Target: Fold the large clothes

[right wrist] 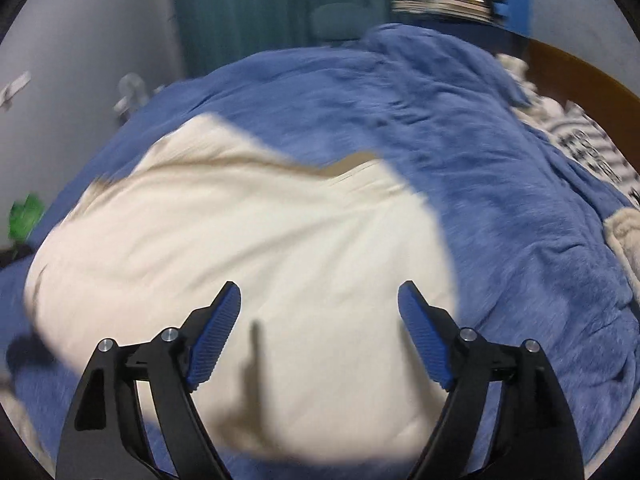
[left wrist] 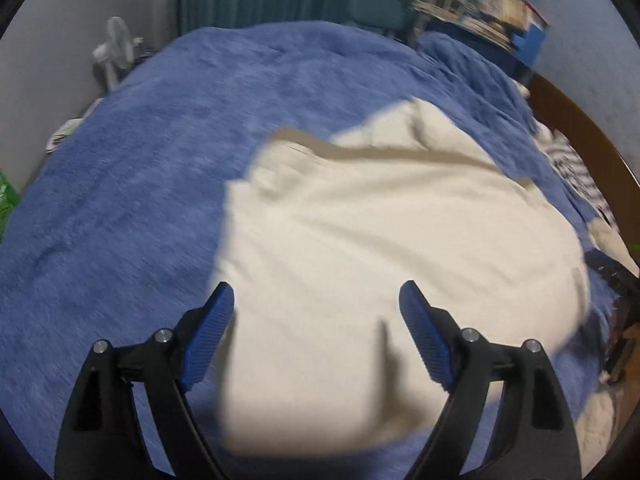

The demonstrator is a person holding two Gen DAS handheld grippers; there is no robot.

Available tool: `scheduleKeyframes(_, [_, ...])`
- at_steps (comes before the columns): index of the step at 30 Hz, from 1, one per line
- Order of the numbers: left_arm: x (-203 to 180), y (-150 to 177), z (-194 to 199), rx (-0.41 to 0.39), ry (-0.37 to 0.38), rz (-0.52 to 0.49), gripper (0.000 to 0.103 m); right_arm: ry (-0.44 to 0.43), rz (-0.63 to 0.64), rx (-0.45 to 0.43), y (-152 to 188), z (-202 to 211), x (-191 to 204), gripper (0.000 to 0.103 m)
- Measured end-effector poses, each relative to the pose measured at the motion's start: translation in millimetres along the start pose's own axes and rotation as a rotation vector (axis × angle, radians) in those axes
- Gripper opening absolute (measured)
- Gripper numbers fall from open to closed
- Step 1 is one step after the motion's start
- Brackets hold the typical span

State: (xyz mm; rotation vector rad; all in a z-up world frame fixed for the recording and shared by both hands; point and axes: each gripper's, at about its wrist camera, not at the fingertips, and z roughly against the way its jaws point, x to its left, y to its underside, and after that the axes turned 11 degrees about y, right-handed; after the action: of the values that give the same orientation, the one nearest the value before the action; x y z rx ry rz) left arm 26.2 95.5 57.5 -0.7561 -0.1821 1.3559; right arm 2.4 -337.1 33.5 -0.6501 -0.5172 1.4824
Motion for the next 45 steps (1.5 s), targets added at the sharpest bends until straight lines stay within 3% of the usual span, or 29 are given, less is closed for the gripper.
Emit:
scheduleKeyframes(6, [-53.6, 19.3, -6.5, 0.037, -0.01, -0.092, 0.08, -0.045, 0.098, 0.037, 32.0, 25.5, 43.7, 0.08])
scheduleKeyframes(10, [-69.0, 31.9, -27.5, 0.083, 0.052, -0.069, 0.08, -0.044, 0.132, 0.075, 41.7, 22.4, 58.8, 0.082])
scheduleKeyframes(14, [-83.0, 35.5, -55.6, 0.088, -0.017, -0.139, 0.087, -0.055, 0.083, 0.107, 28.6, 1.3, 66.5, 0.089])
scheduleKeyframes(19, [-82.3, -1.3, -79.8, 0.091, -0.025, -0.124, 0.092, -0.036, 0.057, 0.108, -8.6, -30.2, 77.4, 0.089])
scheduleKeyframes(24, [-75.5, -45.9, -128.2, 0.172, -0.065, -0.121, 0.097, 0.022, 0.127, 0.14, -42.7, -70.9, 98.6, 0.089])
scheduleKeyframes(29, [-60.9, -86.4, -158.1, 0.198, -0.115, -0.08, 0.097, -0.019, 0.095, 0.202, -72.2, -110.0, 97.4, 0.089])
scheduleKeyframes(33, [-52.9, -111.2, -180.4, 0.206, -0.144, -0.062, 0.097, -0.033, 0.079, 0.198, -83.9, -129.3, 99.9, 0.09])
scheduleKeyframes(37, [-46.8, -122.3, -188.3, 0.16, -0.156, -0.023, 0.097, -0.061, 0.028, 0.199, -84.7, -139.1, 93.2, 0.09])
scheduleKeyframes(45, [-33.7, -102.2, -210.7, 0.214, -0.123, 0.015, 0.097, -0.02, 0.1, 0.234, -67.9, -155.6, 107.0, 0.092])
